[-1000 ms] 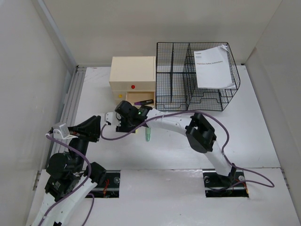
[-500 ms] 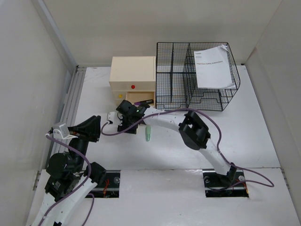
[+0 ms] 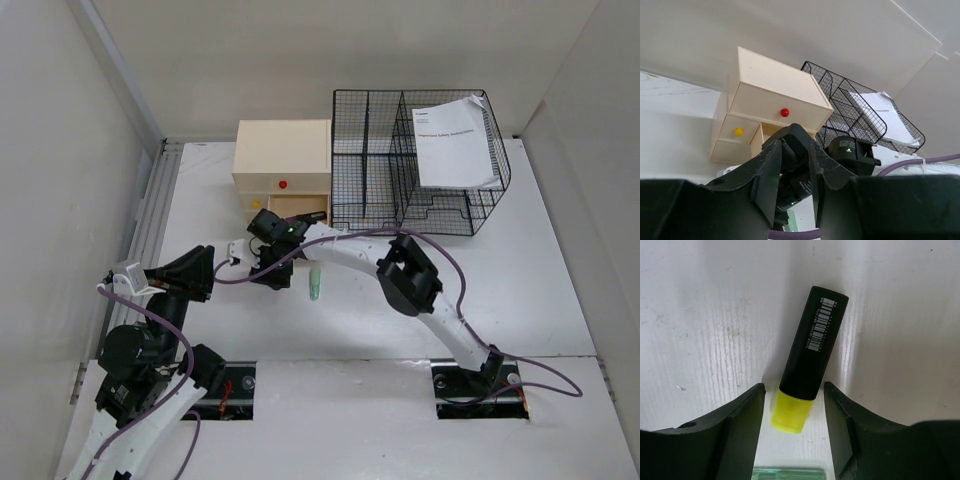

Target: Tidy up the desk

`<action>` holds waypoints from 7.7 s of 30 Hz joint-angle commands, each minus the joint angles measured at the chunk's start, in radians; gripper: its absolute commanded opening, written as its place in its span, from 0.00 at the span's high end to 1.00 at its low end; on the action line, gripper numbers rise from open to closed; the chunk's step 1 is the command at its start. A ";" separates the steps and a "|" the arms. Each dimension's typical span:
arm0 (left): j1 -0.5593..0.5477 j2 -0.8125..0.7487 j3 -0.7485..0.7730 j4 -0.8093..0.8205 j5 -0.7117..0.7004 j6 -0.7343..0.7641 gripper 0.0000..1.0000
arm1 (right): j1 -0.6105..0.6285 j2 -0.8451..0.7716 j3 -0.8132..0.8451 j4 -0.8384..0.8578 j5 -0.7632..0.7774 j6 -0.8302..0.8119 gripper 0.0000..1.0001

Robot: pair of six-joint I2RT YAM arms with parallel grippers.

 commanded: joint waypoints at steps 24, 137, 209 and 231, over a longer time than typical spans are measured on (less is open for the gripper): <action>0.005 -0.024 0.010 0.042 -0.007 0.012 0.73 | -0.007 -0.175 -0.070 0.007 0.080 0.056 0.90; 0.005 -0.033 0.000 0.042 -0.027 0.003 0.73 | -0.129 -0.385 -0.394 0.525 0.609 0.084 1.00; 0.298 1.743 -0.175 1.473 0.367 -0.737 0.55 | -0.460 -1.019 -0.589 0.621 -0.018 0.205 0.98; 0.307 1.892 -0.035 1.466 0.376 -0.758 0.96 | -0.469 -1.010 -0.598 0.630 -0.009 0.205 0.98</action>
